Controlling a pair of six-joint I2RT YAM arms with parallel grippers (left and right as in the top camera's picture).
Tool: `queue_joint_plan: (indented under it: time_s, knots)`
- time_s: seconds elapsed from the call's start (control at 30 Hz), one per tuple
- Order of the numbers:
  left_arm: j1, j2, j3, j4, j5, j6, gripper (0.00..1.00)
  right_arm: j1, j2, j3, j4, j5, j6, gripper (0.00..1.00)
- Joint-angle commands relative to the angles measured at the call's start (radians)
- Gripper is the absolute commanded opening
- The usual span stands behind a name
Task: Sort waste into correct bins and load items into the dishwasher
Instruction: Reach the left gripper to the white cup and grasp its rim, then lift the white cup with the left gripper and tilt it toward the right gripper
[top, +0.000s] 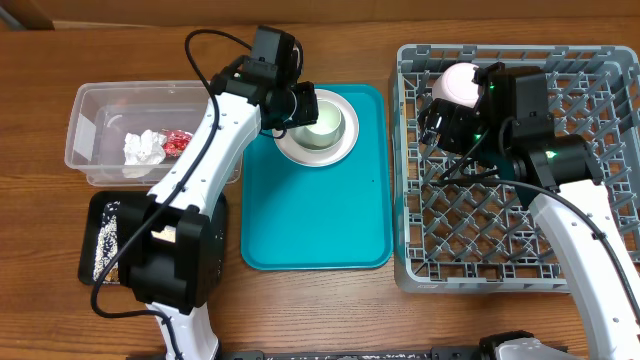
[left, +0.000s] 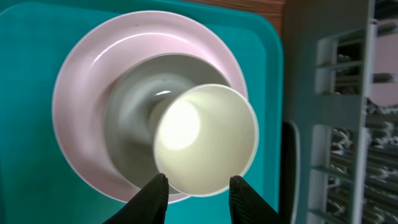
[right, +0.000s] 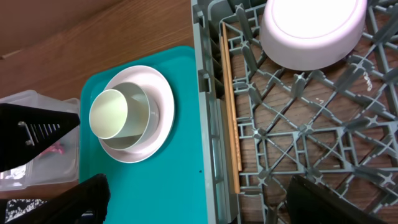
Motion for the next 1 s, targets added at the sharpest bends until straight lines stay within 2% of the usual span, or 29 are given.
queue_joint_plan:
  time_s: [0.0,0.33,0.4,0.57,0.8,0.97]
  knots:
    - [-0.003,0.039,-0.01,0.003,-0.076,-0.018,0.36,-0.002,-0.015,0.015,0.003,0.012,0.001,0.93]
    - [-0.004,0.129,-0.01,0.033,-0.085,-0.032,0.35,-0.002,-0.015,0.015,0.003,0.012,0.001,0.93]
    - [-0.004,0.136,-0.01,0.032,-0.086,-0.032,0.3,-0.002,-0.014,0.015,0.003,0.013,0.001,0.93]
    - [-0.002,0.135,0.005,0.033,-0.085,-0.032,0.04,-0.002,-0.015,0.015,0.003,0.019,0.001,0.93]
    - [0.002,0.105,0.098,-0.041,-0.081,-0.027,0.04,-0.002,-0.015,0.015,0.002,0.018,0.002,0.93]
    - [0.034,0.04,0.219,-0.171,0.037,-0.02,0.04,-0.002,-0.015,0.015,0.002,-0.047,-0.004,0.94]
